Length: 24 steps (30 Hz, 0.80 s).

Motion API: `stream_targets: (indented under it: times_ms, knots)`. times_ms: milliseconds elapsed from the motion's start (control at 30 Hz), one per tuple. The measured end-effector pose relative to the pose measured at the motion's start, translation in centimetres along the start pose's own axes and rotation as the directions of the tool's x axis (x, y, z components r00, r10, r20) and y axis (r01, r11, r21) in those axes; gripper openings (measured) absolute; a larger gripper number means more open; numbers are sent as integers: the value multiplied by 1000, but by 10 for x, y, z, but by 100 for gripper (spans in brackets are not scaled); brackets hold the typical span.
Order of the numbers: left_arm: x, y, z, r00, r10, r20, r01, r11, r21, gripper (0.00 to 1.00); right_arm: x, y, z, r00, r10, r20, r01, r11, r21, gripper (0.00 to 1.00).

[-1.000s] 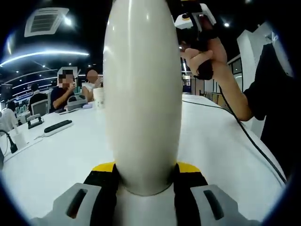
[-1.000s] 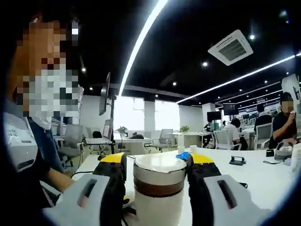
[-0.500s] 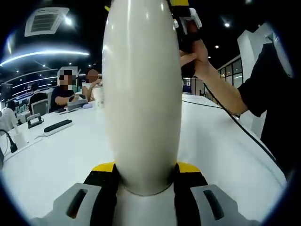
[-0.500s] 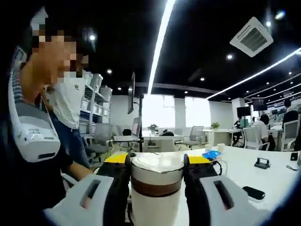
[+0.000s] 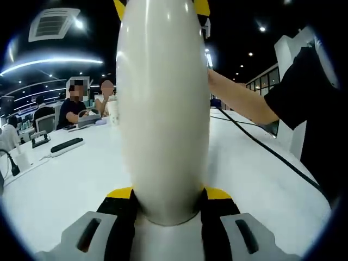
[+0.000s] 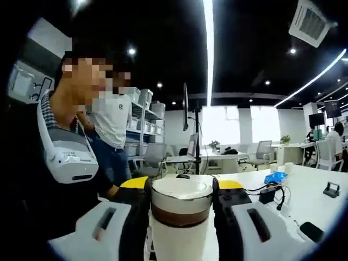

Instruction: Grasp the water cup twist off the cup lid place the cup lid on the table

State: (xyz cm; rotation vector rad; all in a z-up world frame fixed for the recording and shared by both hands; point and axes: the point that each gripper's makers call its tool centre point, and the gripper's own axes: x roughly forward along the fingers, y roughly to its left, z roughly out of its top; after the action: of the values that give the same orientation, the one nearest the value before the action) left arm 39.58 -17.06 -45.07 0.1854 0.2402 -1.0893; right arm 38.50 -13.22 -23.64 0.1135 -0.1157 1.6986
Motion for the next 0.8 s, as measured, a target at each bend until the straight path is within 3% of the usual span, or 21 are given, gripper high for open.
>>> stream_targets:
  times_ms: [67, 167, 200, 267, 300, 367, 433, 567, 667, 700, 800]
  knots:
    - [0, 0, 0, 1000, -1, 1, 1, 1000, 3, 48, -3, -2, 4, 996, -84, 27, 84, 996, -22, 62]
    - [0, 0, 1, 1000, -2, 2, 2, 1000, 6, 48, -6, 1, 12, 982, -176, 74, 177, 984, -16, 65]
    - [0, 0, 1, 1000, -1, 2, 1, 1000, 6, 48, -9, 5, 18, 969, -216, 116, 219, 976, -11, 64]
    - [0, 0, 1, 1000, -1, 2, 1, 1000, 5, 48, -12, 8, 21, 950, -280, 137, 282, 959, 4, 63]
    - [0, 0, 1, 1000, -1, 2, 1, 1000, 5, 48, -14, 9, 25, 931, -328, 159, 331, 944, 10, 63]
    - [0, 0, 1, 1000, 0, 1, 0, 1000, 5, 48, -15, 10, 24, 916, -373, 145, 376, 927, 8, 61]
    - [0, 0, 1, 1000, 1, 1, -1, 1000, 4, 48, -13, 7, 18, 878, -467, 106, 473, 880, -38, 61]
    - [0, 1, 1, 1000, 3, 1, -3, 1000, 4, 48, -11, -3, 5, 846, -532, 33, 532, 840, -102, 54]
    - [0, 1, 1, 1000, 3, 1, -3, 1000, 3, 48, -12, -11, -2, 843, -538, 22, 538, 838, -89, 48]
    - [0, 1, 0, 1000, 4, 2, -4, 1000, 3, 48, -10, -9, -2, 852, -522, 32, 523, 851, -41, 47]
    - [-1, 2, -1, 1000, 3, 0, -3, 1000, 1, 48, -10, -9, -2, 873, -487, 32, 488, 870, -77, 47]
